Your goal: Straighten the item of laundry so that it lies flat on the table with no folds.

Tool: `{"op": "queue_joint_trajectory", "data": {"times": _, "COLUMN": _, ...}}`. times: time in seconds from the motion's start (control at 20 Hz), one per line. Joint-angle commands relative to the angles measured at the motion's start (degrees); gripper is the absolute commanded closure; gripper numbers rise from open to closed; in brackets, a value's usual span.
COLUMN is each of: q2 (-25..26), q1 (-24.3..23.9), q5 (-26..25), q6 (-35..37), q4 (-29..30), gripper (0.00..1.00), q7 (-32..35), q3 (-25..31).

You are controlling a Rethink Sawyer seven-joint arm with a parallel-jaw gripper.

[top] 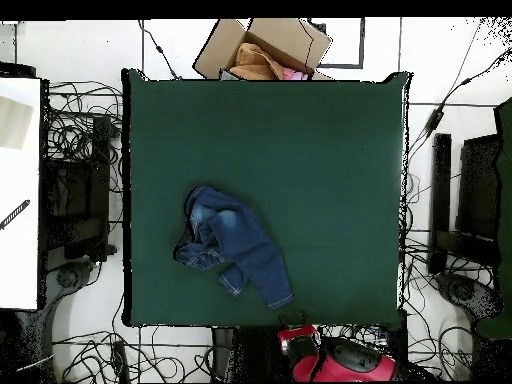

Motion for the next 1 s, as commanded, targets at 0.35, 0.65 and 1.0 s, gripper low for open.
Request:
{"op": "queue_joint_trajectory", "data": {"times": 0.35, "q2": 10.04, "q1": 6.03, "q5": -13.54, "q6": 4.36, "q4": -13.12, "gripper": 0.00, "q7": 11.85, "q3": 0.47}}
{"op": "queue_joint_trajectory", "data": {"times": 0.65, "q2": 9.71, "q1": 7.17, "q5": -13.40, "q6": 2.99, "q4": -14.47, "gripper": 0.00, "q7": 10.91, "q3": 0.35}}
{"op": "queue_joint_trajectory", "data": {"times": 1.0, "q2": 9.19, "q1": 8.71, "q5": -13.25, "q6": 2.27, "q4": -15.68, "gripper": 0.00, "q7": 10.52, "q3": 0.20}}
